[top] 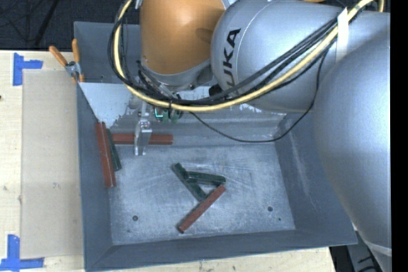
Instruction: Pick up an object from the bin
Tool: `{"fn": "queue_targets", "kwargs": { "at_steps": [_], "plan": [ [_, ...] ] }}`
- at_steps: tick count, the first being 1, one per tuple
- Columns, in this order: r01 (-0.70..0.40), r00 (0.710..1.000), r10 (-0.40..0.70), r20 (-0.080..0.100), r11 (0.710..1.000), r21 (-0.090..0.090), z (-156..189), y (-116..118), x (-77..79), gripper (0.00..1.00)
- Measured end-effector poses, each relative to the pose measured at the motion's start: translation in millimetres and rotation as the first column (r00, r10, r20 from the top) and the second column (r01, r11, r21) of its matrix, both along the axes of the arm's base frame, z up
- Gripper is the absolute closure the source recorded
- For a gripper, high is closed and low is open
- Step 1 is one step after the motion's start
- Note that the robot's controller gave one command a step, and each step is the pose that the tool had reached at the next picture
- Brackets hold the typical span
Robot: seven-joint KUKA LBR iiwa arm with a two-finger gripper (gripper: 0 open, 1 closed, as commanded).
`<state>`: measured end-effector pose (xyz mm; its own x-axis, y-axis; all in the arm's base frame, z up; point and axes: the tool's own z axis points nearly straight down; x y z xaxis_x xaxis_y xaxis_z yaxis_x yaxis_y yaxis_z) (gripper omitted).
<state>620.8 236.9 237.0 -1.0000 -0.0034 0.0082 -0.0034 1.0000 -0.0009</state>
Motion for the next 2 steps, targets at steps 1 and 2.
{"fn": "queue_targets", "kwargs": {
  "at_steps": [1, 2],
  "plan": [
    [0.005, 1.0, -0.005, 0.008, 1.0, 0.001, 5.2, -1.8, 1.9, 1.0],
    [0.006, 1.0, -0.006, 0.008, 1.0, 0.001, 5.1, -1.8, 1.9, 1.0]
  ]
}}
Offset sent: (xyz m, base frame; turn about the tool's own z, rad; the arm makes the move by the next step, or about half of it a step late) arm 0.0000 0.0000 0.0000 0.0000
